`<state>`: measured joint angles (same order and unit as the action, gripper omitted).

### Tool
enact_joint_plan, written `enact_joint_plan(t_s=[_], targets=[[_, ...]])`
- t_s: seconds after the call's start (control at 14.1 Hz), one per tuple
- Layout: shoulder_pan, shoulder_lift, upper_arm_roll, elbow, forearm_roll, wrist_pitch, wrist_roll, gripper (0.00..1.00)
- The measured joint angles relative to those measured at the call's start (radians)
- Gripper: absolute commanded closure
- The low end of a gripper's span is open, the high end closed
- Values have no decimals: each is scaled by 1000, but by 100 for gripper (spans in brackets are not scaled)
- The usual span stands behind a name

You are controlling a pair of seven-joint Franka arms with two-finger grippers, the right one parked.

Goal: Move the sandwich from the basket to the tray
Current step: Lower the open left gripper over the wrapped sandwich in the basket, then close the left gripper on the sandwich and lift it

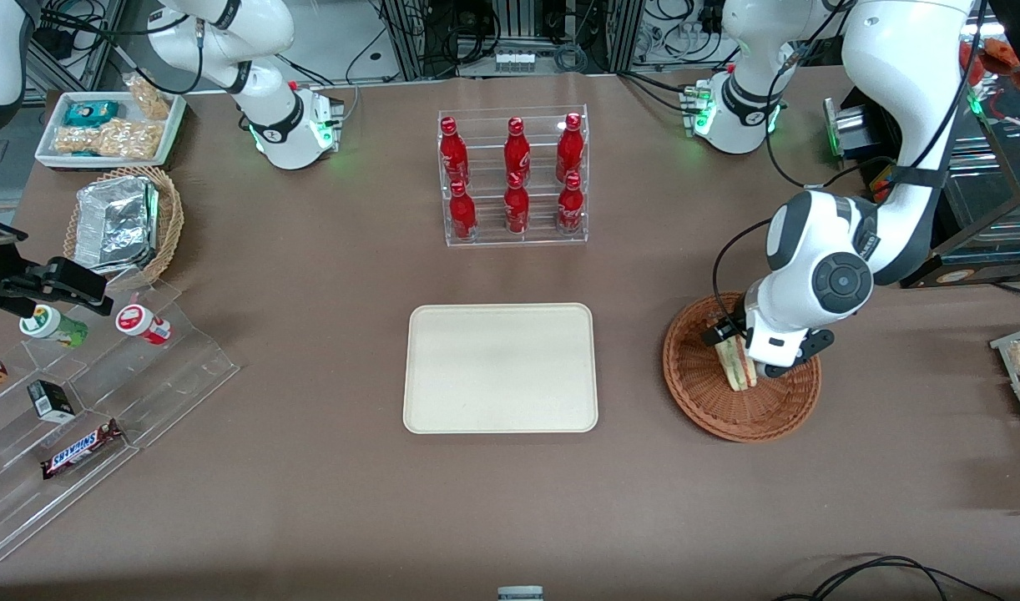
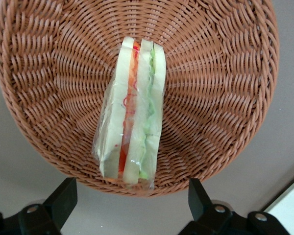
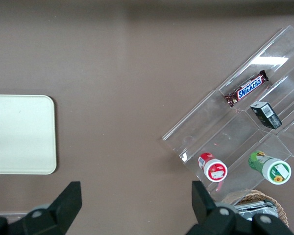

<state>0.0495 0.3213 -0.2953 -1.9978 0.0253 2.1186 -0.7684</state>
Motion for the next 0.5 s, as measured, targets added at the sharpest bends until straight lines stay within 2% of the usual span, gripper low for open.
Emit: enact_joint_plan(t_s=[0.07, 0.35, 0.5], targets=[[0, 8, 0, -1, 8, 8, 0, 0], [0, 47, 4, -1, 70, 30, -22, 51], [0, 50, 7, 6, 72, 32, -41, 86]])
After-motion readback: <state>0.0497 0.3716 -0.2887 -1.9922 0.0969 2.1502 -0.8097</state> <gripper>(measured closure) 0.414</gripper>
